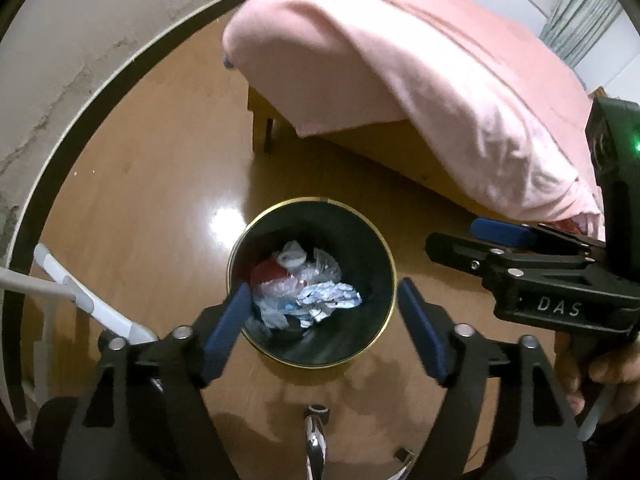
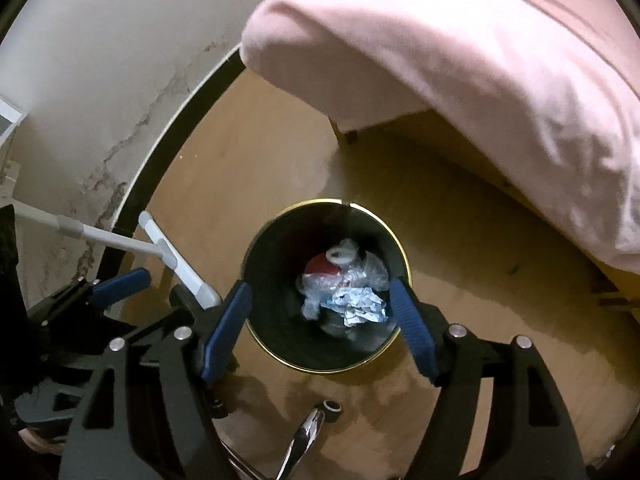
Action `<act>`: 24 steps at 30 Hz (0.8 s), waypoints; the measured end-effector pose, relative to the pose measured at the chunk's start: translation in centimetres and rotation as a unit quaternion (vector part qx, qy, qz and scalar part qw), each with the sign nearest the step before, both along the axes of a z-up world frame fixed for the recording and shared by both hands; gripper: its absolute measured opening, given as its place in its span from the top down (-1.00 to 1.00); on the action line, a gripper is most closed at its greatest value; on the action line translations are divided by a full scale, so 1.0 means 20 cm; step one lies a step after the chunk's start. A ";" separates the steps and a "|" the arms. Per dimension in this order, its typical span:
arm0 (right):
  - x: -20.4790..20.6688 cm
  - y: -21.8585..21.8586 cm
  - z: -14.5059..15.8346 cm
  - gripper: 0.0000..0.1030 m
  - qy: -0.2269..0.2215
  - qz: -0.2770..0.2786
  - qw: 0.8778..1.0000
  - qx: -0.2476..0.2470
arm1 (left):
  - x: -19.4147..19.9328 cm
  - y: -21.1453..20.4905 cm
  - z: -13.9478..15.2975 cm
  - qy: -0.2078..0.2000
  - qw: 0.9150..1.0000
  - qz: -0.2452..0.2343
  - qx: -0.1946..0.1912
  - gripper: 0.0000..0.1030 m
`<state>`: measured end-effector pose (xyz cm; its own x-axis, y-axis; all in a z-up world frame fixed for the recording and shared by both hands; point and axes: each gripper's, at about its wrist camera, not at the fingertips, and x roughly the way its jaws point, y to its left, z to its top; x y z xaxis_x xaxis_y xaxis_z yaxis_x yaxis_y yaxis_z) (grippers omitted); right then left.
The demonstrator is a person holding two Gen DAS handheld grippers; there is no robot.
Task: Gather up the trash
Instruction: 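Carry the sock and tape roll over the bin and release both, then grasp the printed paper tube with the left tool while the right tool grasps the yellow snack box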
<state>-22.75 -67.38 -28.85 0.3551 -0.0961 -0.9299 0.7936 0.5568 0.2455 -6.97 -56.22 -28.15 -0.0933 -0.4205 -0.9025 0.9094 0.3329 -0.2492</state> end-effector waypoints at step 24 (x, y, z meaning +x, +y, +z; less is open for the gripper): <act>1.46 1.26 1.28 -0.65 -0.172 0.344 0.921 -0.056 | 1.02 2.08 1.29 -0.278 0.926 0.255 -0.030 -0.71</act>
